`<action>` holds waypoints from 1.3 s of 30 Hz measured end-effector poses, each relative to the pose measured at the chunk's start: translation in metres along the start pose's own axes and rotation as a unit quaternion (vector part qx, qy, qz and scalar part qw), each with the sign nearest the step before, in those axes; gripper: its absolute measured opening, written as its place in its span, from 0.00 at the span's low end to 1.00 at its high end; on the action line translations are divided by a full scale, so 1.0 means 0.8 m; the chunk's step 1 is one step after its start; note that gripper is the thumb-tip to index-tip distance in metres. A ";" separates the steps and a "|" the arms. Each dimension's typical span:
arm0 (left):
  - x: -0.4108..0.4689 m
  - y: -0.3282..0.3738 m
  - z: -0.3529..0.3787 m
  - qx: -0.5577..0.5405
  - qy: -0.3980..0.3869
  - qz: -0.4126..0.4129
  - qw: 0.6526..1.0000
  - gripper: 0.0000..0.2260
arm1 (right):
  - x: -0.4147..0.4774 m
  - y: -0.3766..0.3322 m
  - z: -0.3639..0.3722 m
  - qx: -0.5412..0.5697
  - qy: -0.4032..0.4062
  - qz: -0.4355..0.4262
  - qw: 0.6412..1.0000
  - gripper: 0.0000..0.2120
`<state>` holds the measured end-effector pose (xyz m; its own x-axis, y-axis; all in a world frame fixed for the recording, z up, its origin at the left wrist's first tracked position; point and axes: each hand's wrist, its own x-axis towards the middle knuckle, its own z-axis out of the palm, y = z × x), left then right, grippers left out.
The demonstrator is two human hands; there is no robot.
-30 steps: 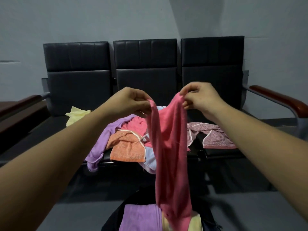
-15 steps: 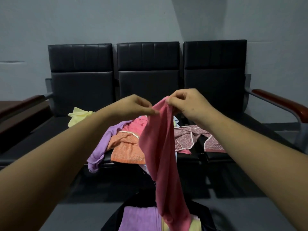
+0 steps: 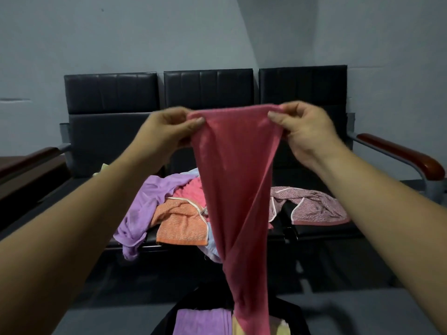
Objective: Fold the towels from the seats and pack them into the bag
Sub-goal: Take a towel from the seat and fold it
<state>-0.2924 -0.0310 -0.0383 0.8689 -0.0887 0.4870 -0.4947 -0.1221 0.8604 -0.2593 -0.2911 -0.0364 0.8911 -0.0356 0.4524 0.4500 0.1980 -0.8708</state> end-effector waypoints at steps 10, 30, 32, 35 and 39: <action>-0.007 -0.018 -0.001 0.117 0.040 -0.065 0.990 0.01 | -0.004 0.024 -0.026 -0.131 -0.080 0.095 0.984 0.04; 0.043 0.067 -0.010 0.070 0.014 -0.050 0.996 0.01 | 0.043 -0.047 0.010 -0.108 -0.150 0.083 0.979 0.09; 0.033 0.047 -0.009 0.125 0.040 -0.079 0.988 0.02 | 0.036 -0.027 0.003 -0.158 -0.111 0.084 0.978 0.07; 0.015 0.032 -0.009 0.093 0.050 -0.078 0.991 0.05 | 0.026 -0.020 -0.005 -0.071 -0.128 0.070 0.987 0.09; 0.007 0.038 0.004 0.054 0.012 -0.053 0.997 0.04 | 0.009 -0.019 0.012 0.043 -0.222 0.094 0.970 0.08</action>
<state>-0.3024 -0.0386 -0.0098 0.9158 -0.0461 0.3989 -0.3980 -0.2360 0.8865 -0.2603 -0.2851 -0.0183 0.8348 0.4305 0.3431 0.2590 0.2427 -0.9349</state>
